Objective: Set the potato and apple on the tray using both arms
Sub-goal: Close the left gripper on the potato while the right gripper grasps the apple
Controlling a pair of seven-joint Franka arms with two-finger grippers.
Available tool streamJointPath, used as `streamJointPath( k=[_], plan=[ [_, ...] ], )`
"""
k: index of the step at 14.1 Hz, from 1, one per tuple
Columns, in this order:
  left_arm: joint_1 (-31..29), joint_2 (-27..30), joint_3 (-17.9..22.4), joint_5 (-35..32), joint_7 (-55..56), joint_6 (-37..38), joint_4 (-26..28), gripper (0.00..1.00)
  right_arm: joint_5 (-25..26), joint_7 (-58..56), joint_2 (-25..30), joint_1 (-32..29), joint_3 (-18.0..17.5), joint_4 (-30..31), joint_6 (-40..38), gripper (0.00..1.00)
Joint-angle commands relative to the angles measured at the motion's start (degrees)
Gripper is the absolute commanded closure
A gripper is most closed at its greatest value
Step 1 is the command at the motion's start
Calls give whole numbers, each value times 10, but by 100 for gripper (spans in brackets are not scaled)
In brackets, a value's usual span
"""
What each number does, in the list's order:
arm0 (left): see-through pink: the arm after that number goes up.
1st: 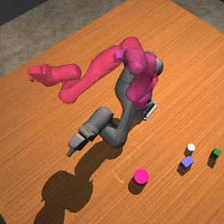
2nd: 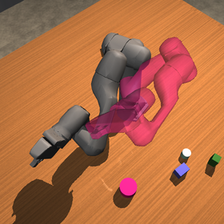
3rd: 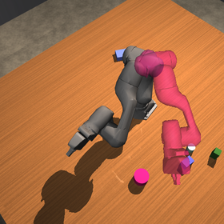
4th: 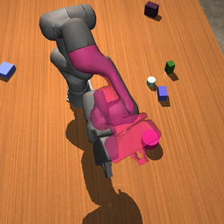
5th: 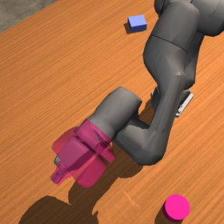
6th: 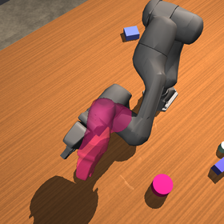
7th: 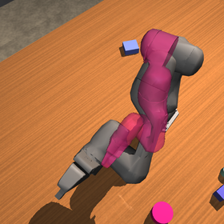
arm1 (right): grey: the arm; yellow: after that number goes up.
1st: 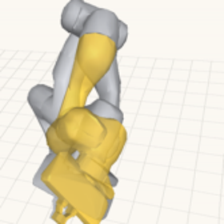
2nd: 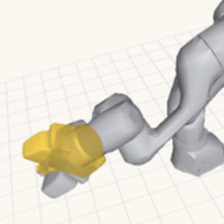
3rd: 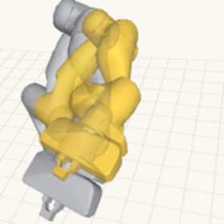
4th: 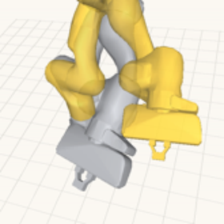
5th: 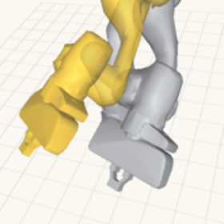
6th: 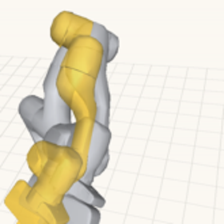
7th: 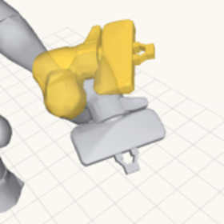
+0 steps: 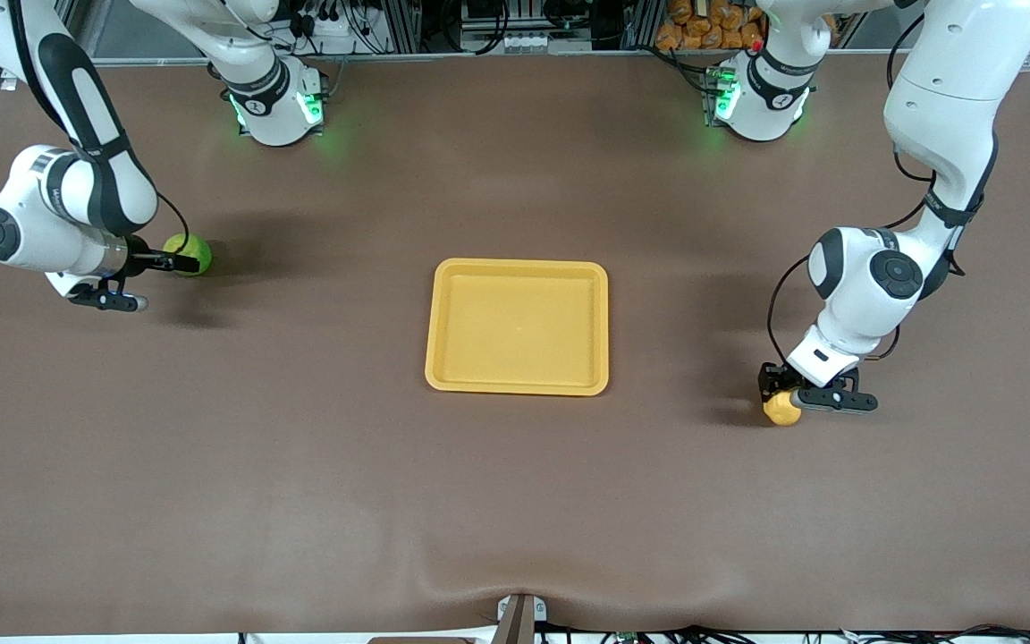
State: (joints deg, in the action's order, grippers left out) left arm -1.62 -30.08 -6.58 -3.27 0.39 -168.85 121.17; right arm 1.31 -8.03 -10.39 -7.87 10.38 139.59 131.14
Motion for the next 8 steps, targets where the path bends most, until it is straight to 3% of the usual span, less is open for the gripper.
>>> streamJointPath(
  k=[1, 5, 6, 7, 8],
  plan=[
    [17, 34, 4, -9, 29, 54, -8, 100, 9, -5, 13, -16, -8, 26, 17, 0],
    [57, 68, 8, -40, 92, 216, -62, 100, 8, -5, 8, -24, -8, 38, 32, 0],
    [64, 75, 6, -73, 130, 244, -70, 100, 8, -5, 9, -23, -8, 47, 49, 7],
    [79, 79, 3, -113, 173, 271, -79, 100, 8, -7, 9, -23, -8, 52, 60, 27],
    [101, 79, 2, -142, 211, 311, -97, 100, 8, -8, 9, -23, -9, 53, 59, 59]
  ],
)
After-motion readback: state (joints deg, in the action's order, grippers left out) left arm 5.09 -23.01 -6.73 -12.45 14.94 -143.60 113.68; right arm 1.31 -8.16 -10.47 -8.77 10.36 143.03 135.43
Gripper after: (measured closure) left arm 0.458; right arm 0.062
